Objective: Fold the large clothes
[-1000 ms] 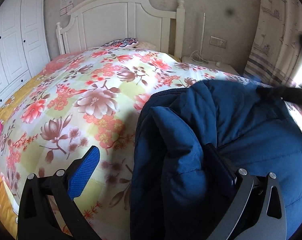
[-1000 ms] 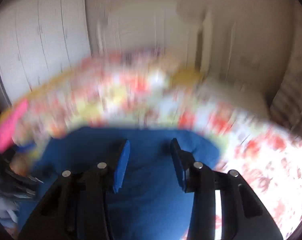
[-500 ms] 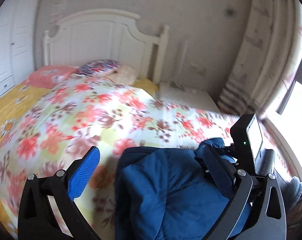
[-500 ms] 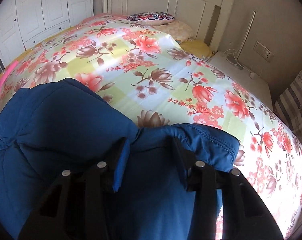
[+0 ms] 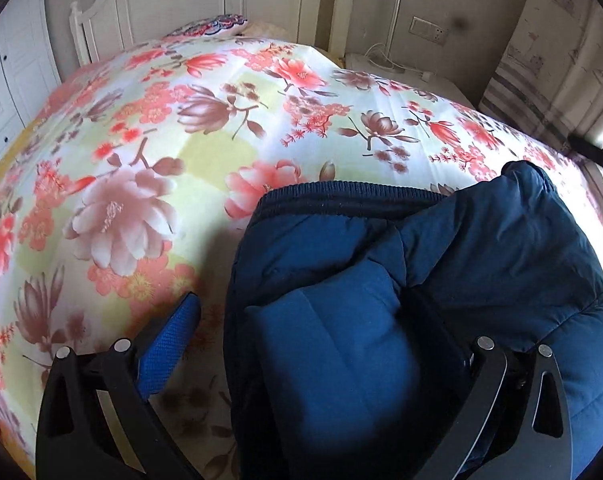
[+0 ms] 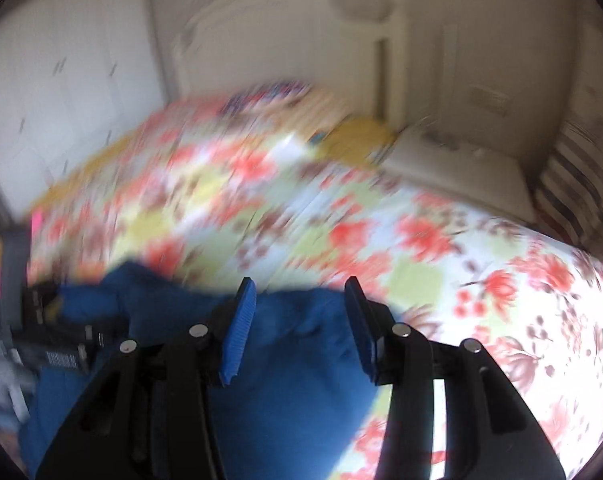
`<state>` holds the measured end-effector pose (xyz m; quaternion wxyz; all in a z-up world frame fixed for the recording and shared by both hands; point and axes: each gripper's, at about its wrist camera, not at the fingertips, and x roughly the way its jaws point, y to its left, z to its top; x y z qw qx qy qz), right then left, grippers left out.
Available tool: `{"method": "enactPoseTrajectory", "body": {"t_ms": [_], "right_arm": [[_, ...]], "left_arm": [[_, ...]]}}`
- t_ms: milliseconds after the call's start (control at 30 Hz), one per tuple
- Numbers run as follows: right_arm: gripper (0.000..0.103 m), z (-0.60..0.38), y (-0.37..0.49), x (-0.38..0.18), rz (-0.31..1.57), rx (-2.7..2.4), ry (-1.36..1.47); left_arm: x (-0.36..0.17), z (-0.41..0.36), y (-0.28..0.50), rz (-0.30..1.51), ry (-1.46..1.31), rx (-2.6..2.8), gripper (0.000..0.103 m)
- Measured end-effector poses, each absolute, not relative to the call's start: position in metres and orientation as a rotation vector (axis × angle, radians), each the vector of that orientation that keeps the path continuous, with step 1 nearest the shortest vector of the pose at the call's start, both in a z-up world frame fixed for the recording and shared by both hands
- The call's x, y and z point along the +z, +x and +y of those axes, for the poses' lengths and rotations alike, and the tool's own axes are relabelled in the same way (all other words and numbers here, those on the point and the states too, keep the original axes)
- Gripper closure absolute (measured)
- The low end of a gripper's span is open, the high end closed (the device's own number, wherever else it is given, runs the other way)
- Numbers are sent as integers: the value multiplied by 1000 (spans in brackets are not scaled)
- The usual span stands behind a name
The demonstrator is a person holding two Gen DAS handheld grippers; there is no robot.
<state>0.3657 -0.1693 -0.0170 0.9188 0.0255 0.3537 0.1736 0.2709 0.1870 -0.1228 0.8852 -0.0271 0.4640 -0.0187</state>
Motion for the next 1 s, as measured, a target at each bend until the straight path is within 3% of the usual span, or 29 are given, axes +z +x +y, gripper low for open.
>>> {"method": "enactPoseTrajectory", "body": {"t_ms": [67, 167, 233, 367, 533, 667, 867, 1000], "right_arm": [[56, -187, 376, -31, 779, 337, 157], [56, -161, 385, -79, 927, 380, 22], [56, -150, 382, -96, 905, 392, -10], [57, -138, 388, -81, 990, 367, -92], [56, -109, 367, -33, 829, 400, -162], [54, -65, 368, -80, 956, 428, -365], [53, -58, 360, -45, 890, 404, -367], [42, -36, 354, -47, 860, 434, -436]], "left_arm": [[-121, 188, 272, 960, -65, -41, 4], [-122, 196, 272, 955, -89, -48, 4], [-122, 197, 272, 952, -91, -40, 4], [-122, 198, 270, 945, -100, -45, 4], [-122, 200, 266, 930, -116, -47, 4], [-121, 201, 264, 920, -127, -47, 4], [-122, 204, 265, 920, -141, -51, 4], [-122, 204, 264, 915, -142, -49, 4]]}}
